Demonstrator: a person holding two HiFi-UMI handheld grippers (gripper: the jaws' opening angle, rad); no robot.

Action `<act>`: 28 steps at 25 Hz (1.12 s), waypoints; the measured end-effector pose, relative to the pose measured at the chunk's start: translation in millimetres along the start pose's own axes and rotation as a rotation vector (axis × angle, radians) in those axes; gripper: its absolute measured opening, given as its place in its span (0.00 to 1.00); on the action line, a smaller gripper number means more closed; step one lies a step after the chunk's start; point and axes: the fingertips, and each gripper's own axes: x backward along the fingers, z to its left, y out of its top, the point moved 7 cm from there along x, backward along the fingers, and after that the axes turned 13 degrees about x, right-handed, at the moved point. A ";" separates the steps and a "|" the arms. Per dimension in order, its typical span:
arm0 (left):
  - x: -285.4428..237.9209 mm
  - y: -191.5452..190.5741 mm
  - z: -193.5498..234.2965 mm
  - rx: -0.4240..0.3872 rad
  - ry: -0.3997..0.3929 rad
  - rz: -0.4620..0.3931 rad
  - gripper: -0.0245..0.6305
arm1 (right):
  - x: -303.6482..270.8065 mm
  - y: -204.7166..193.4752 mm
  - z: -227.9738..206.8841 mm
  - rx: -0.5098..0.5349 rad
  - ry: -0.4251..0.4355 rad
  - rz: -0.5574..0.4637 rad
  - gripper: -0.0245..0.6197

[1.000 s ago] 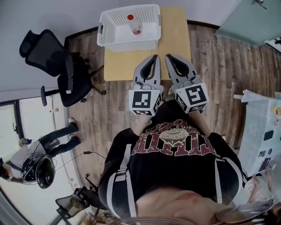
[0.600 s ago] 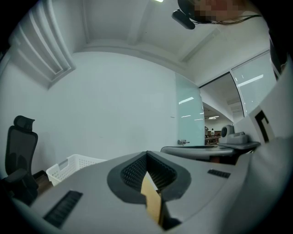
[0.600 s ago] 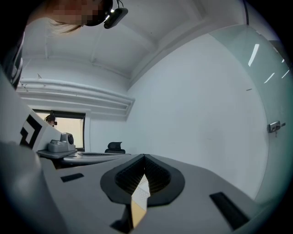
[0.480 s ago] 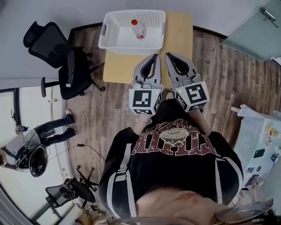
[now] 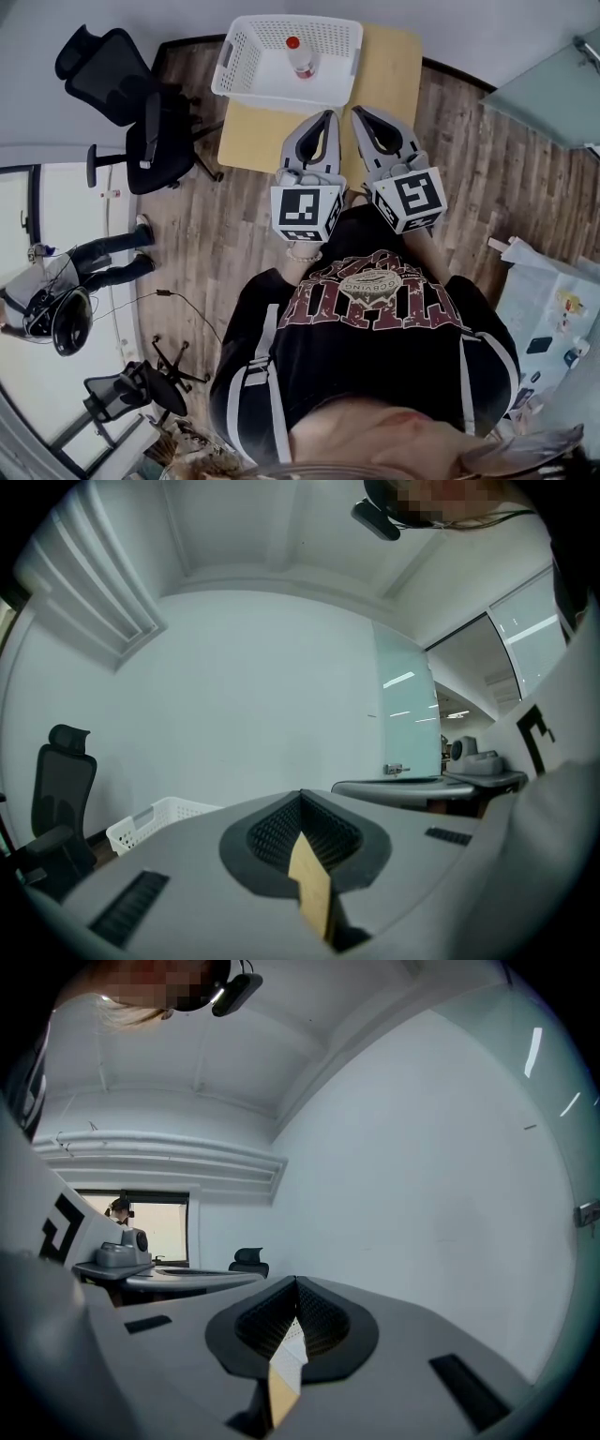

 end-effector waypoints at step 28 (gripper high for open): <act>-56.5 26.3 99.2 0.009 -0.050 0.055 0.11 | -113.1 -7.0 -3.5 0.000 -0.066 0.086 0.06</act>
